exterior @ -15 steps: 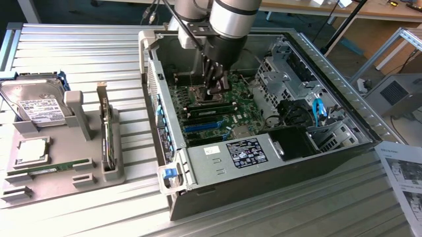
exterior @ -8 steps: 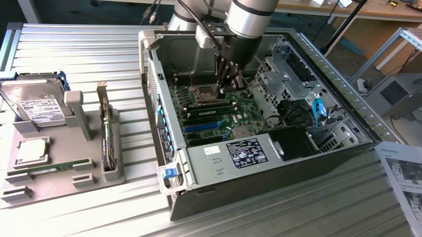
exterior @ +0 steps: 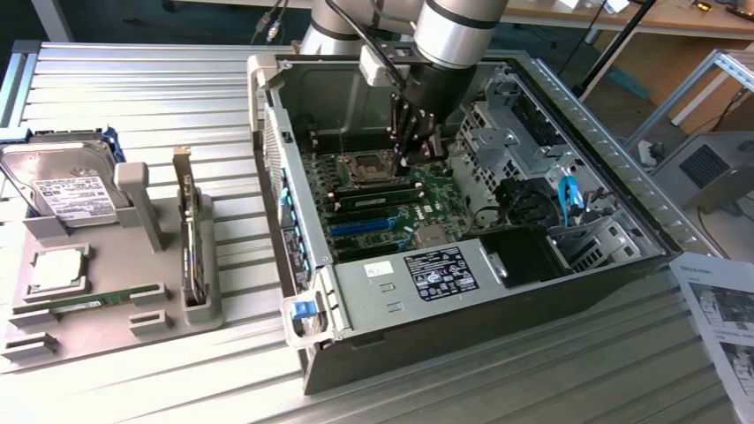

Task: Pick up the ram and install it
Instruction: 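Press down the ram until it locks into place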

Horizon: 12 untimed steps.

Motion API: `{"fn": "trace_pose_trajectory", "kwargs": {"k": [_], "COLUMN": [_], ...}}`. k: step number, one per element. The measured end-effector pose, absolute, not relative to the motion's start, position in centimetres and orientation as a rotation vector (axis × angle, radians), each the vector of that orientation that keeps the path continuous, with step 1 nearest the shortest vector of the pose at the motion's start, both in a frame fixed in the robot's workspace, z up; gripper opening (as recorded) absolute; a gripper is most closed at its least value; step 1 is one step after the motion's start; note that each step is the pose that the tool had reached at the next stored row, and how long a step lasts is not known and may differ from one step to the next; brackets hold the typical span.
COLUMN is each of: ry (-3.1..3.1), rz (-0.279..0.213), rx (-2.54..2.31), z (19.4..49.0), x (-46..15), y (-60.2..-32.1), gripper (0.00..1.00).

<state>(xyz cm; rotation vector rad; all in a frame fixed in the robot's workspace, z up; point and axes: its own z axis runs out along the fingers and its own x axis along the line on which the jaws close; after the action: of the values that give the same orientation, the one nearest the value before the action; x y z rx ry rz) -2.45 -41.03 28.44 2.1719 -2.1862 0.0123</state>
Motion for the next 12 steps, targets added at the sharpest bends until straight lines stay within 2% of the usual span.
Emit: {"fn": "trace_pose_trajectory", "kwargs": {"k": [12], "ry": [-2.185], "rz": [0.014], "rx": [2.171], "z": [30.2], "x": [-2.4], "y": [-41.0], "gripper": [0.11]}}
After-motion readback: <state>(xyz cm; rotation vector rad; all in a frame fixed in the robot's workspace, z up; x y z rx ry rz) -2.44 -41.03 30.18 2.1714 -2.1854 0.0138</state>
